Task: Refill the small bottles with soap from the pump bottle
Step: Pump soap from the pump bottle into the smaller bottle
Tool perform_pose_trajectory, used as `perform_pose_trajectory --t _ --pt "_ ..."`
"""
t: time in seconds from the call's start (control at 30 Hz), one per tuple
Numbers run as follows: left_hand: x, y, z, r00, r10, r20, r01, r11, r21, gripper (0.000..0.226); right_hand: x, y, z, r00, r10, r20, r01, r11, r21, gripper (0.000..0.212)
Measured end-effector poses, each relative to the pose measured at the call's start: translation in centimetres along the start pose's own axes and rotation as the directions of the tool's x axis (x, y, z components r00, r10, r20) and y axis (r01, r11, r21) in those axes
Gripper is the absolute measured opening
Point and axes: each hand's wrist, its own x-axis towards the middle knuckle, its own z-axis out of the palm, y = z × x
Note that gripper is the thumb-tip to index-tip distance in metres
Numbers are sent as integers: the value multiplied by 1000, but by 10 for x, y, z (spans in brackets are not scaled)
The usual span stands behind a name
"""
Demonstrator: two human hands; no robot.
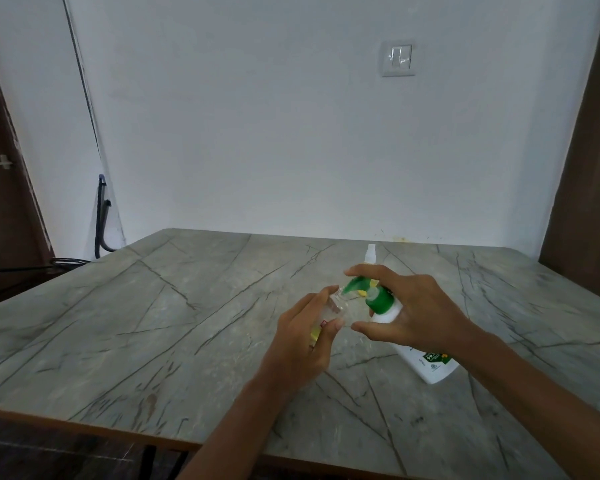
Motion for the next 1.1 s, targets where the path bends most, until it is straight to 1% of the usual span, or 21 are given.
perform_pose_trajectory --t 0.23,0.47,0.57,0.73,0.83,0.93,1.1 --pt "0 1 -1 1000 3 -3 -3 1000 -2 41 3 1 1 1000 2 -7 -1 997 76 60" --pt "-2 -2 0 998 13 55 -13 1000 -1 40 3 2 1 999 26 -19 -22 986 164 49" --pt "-2 -2 1 998 7 60 -8 1000 12 40 4 4 3 999 21 -26 -16 986 169 46" --pt "-1 -2 -1 1000 -19 15 19 1000 12 42 4 3 3 1000 24 15 -25 998 58 55" --pt "0 0 -1 1000 -14 2 14 1000 13 41 1 3 3 1000 11 10 -11 1000 12 62" --pt "1 1 0 1000 -11 1 11 1000 16 41 0 3 2 1000 3 -8 -3 1000 17 66" --pt "1 1 0 1000 9 1 -9 1000 9 42 1 4 2 1000 5 -27 -3 996 87 59"
